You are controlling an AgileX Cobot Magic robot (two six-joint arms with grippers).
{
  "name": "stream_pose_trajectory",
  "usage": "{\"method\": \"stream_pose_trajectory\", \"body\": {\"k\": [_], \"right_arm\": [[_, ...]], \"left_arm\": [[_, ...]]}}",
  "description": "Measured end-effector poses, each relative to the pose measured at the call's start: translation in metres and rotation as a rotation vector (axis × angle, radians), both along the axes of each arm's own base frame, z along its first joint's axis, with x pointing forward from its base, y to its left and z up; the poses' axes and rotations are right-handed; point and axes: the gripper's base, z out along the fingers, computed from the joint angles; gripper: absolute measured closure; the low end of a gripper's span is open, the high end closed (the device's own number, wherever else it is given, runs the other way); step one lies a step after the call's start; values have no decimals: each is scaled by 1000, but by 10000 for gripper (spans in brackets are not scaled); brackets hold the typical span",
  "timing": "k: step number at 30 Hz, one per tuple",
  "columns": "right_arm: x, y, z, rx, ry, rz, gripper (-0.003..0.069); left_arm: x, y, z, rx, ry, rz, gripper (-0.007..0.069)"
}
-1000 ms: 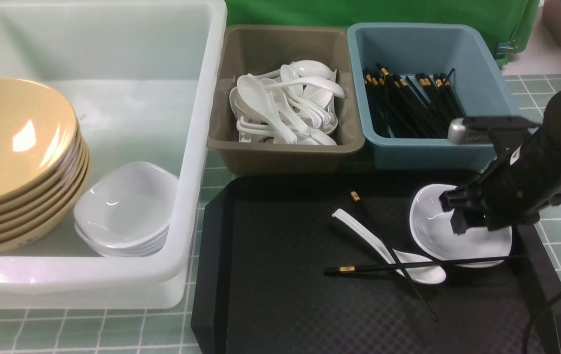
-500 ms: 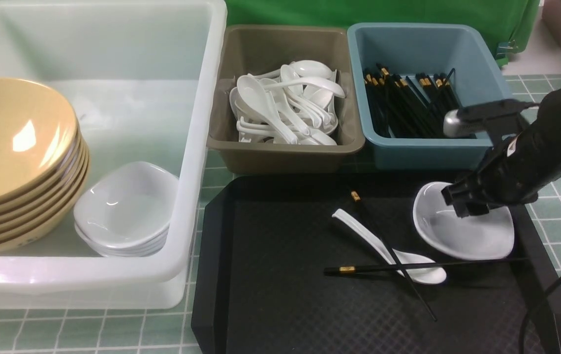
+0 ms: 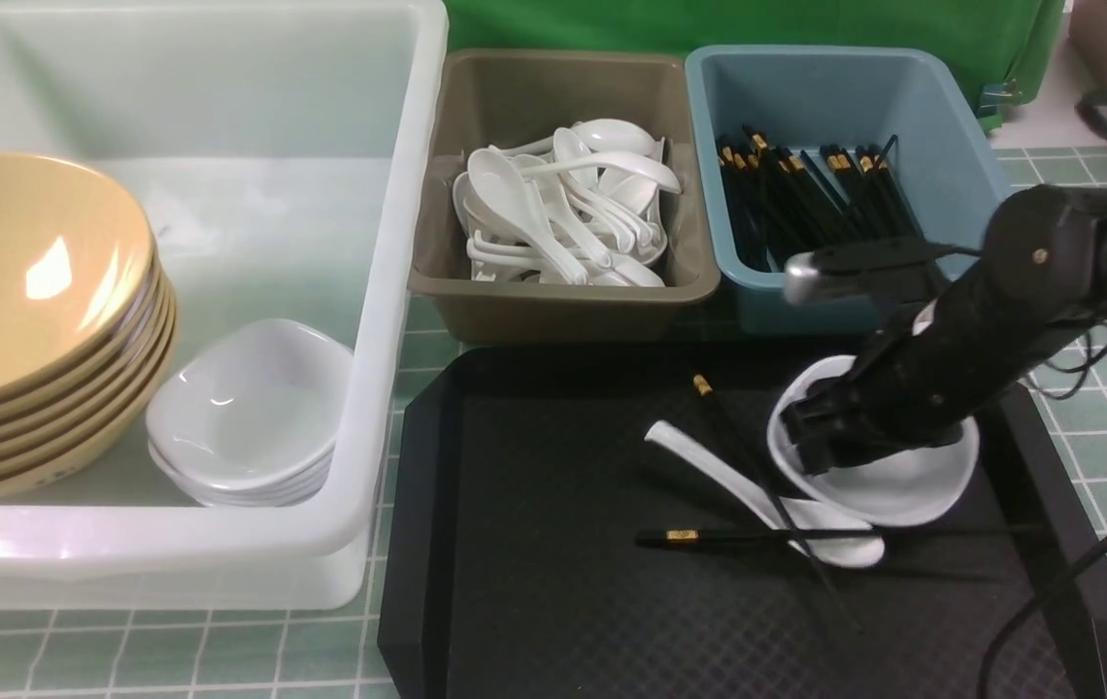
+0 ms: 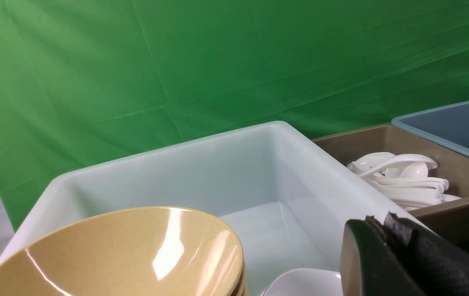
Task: On blue table put chopsticks spoon bowls plates into blue grey white boxes.
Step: 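Reach for and grasp the small white dish on the black tray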
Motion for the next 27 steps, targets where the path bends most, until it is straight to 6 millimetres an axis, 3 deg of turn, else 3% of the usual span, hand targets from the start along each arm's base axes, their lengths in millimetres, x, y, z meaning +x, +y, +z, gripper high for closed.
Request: {"method": "stream_pose_trajectory", "body": {"k": [5,9,13,17,22,25,27], "right_arm": [[1,-4,11,-16,-9,21,225],[6,-29,26,-36,-43,-23,225],[14,-58,23,-55,-31,-96,225],[18,-62,9,-73,6,-81,225],[20,-55,-11,-85,58,-43,237],[19,-51,-12,-83,60,-34,278],[19,-51,-11,-74,67,-34,347]], "left_arm": [[0,0,0,0,3,2,620],[0,0,0,-1,4,2,620],[1,2,-4,-55,84,25,620],[5,4,1,-88,177,54,620],[19,-2,-1,-149,453,70,620],[26,-11,-7,-118,562,14,620],[31,-19,-9,-93,606,-60,620]]}}
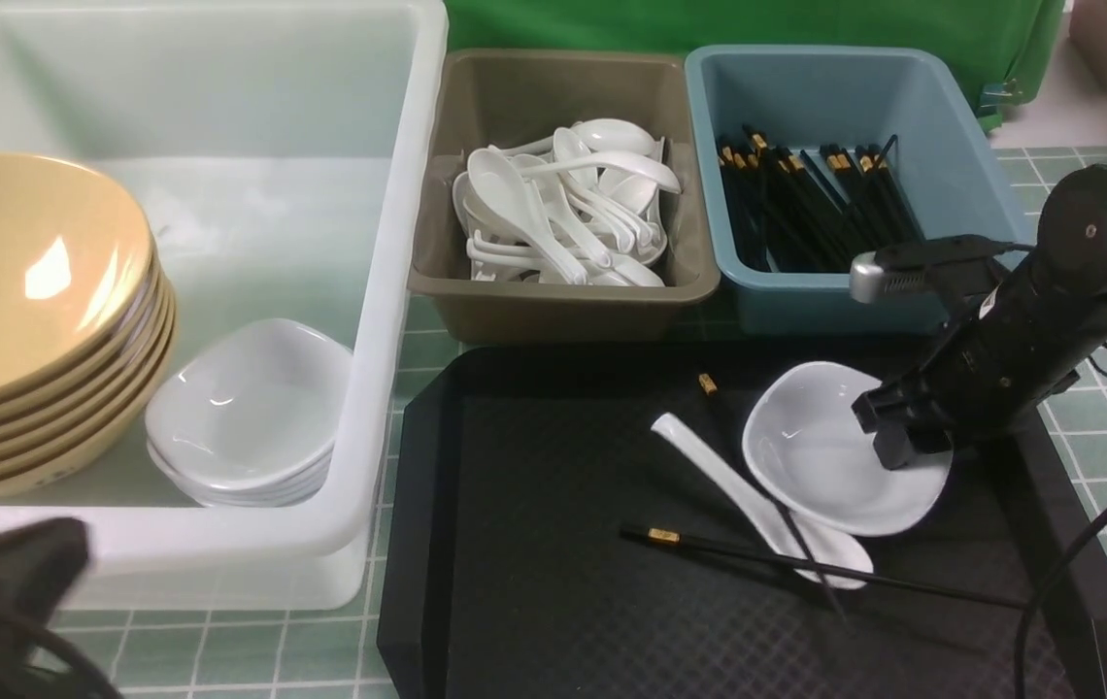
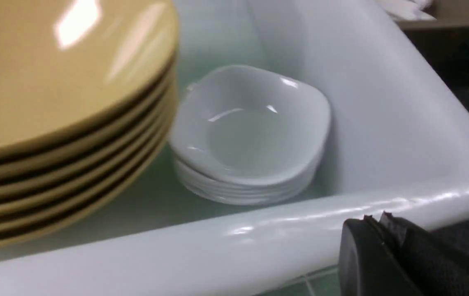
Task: On blue table put chopsticks spoon bowls plates into blue grey white boxes.
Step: 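Reach for and grasp the small white dish on the black tray, then place the white bowl into the white bin on top of the stacked bowls with the right gripper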
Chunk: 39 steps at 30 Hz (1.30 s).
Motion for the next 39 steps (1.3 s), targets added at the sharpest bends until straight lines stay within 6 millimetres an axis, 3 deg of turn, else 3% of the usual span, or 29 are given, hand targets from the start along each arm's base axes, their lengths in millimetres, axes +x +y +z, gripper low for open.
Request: {"method": "stream_pose_trajectory", "body": {"k": [2,7,10,16,18,19,21,22,23,24,25,28,29,33,39], "right_arm": [[0,1,7,11,-8,2,409],[-7,0,25,13,-20,22,468],[-15,0,59,20,-93,38,577],[-28,9,139,89,-304,63,584],[-32,30,165,157,-389,102,584],[-32,32,168,166,-403,106,584],[-36,69,192,252,-519,199,584],[-42,101,202,308,-580,281,584],[-44,121,204,337,-613,330,584],[-44,122,206,339,-619,333,584],[-45,151,209,373,-661,404,584],[-38,213,197,400,-670,539,584],[-39,218,196,403,-668,548,584],[-7,278,153,379,-629,647,584],[19,306,112,323,-528,713,577]], "left_arm": [[1,-7,1,-2,1,-81,620],[0,-16,3,9,-33,-197,620],[1,-18,7,13,-86,-228,620],[5,-17,12,-3,-154,-201,620],[5,-17,13,-16,-161,-189,620],[5,-17,14,-19,-162,-187,620],[6,-16,15,-52,-167,-164,620],[6,-16,16,-63,-170,-156,620],[6,-16,16,-67,-174,-151,620],[6,-15,16,-67,-174,-150,620],[4,-14,17,-48,-194,-148,620],[-8,-7,24,-12,-280,-133,620],[-9,-7,24,-5,-288,-132,620],[-25,2,20,-21,-402,-84,620],[-36,7,11,-32,-482,-62,620]]}}
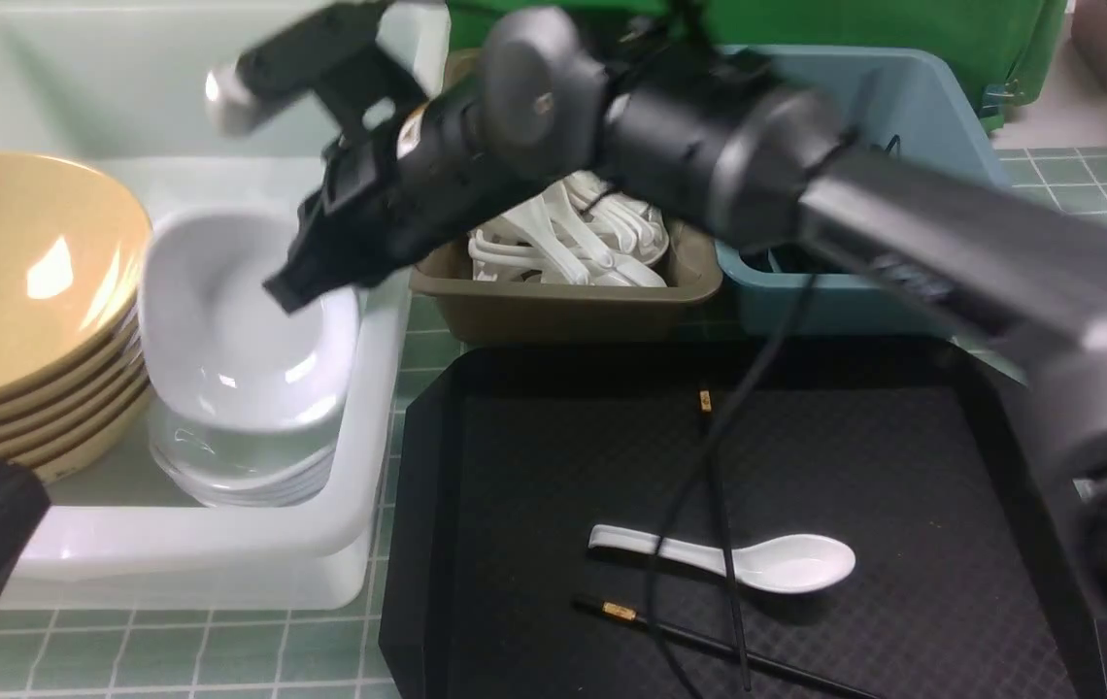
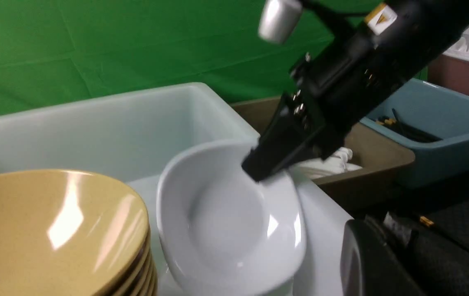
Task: On blue table put chopsticks spoon bowls plates into blue grey white boxes.
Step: 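Place the white bowl into the white bin on top of the stacked bowls with the right gripper, then pick up the spoon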
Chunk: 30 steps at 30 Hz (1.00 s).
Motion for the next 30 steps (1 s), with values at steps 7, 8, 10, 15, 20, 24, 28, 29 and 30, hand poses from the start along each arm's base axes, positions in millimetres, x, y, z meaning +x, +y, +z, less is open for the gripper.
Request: {"method": "stream_pose_trajectory", "body": {"k": [7,8,10,15,20,24,28,29,30], "right_arm": [[-4,10,-5,-93,38,62,434],[-5,9,-2,-101,42,67,372],[-7,7,1,-122,52,79,295],[-15,-13,29,-153,50,82,167],[-25,-88,99,-196,-46,-26,151],[-41,-165,137,-284,-81,-162,170],[-69,-241,146,-304,19,-383,216],[-79,-254,140,-318,49,-415,228],[-86,-264,135,-328,74,-438,236]], "left_arm": [[-1,1,1,-9,-31,8,620],[-1,1,1,-9,-31,8,620],[-1,1,1,-10,-31,8,620],[-1,1,0,-8,-27,7,620],[-1,1,-1,-6,-20,6,620],[-1,1,-2,-8,-15,5,620],[1,0,-3,-30,2,1,620],[2,-1,-4,-41,31,-4,620],[4,-2,-4,-47,69,-11,620]]}}
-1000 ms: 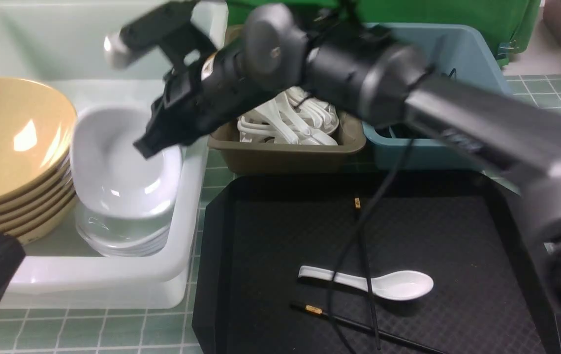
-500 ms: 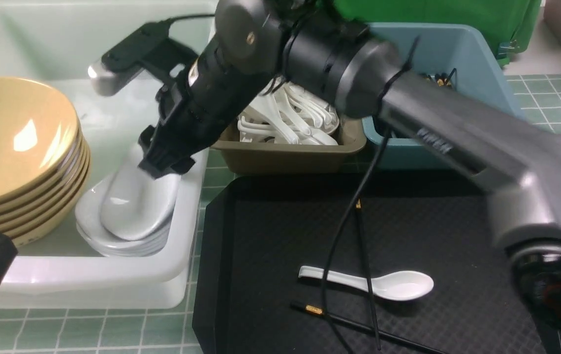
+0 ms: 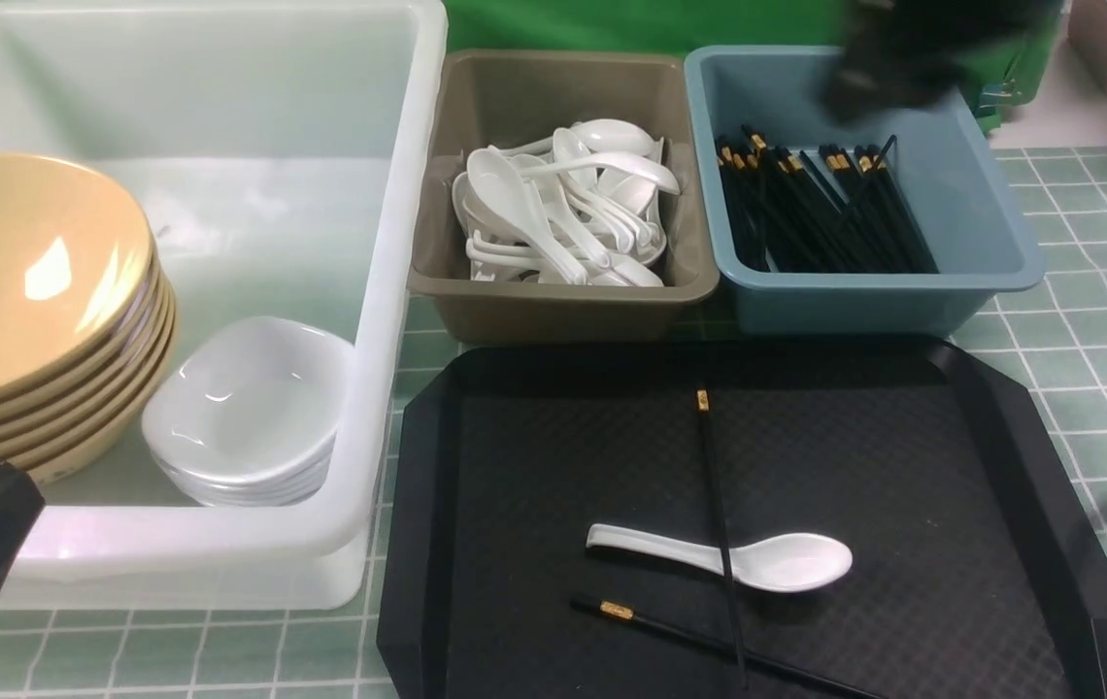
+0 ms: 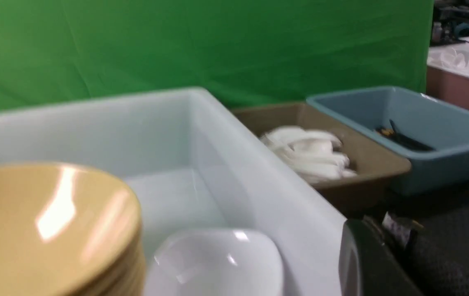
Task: On blue table put chopsticks spoon bowls plates into blue grey white boxes.
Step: 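Pick up the spoon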
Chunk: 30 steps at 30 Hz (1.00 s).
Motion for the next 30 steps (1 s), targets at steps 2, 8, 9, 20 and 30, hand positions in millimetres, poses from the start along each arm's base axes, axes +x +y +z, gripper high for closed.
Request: {"method": "stream_pose_trajectory", "body": {"k": [2,8,9,20,30], "right_arm": [[-12,-9,-9,-10,33,-20,248],[-68,-34,-60,-47,144,-38,296],[-73,-36,-66,-47,145,-38,303],[-119,-54,-153,-58,171,-63,529],[-108,-50,-147,8,34,-77,573]], "left_arm": [[3,-2,0,-3,61,-14,620],[32,-26,20,21,427,-165,620],[39,-32,29,-1,453,-199,620],[151,-114,35,-35,912,-683,620],[175,-207,-7,603,905,-814,591]]}}
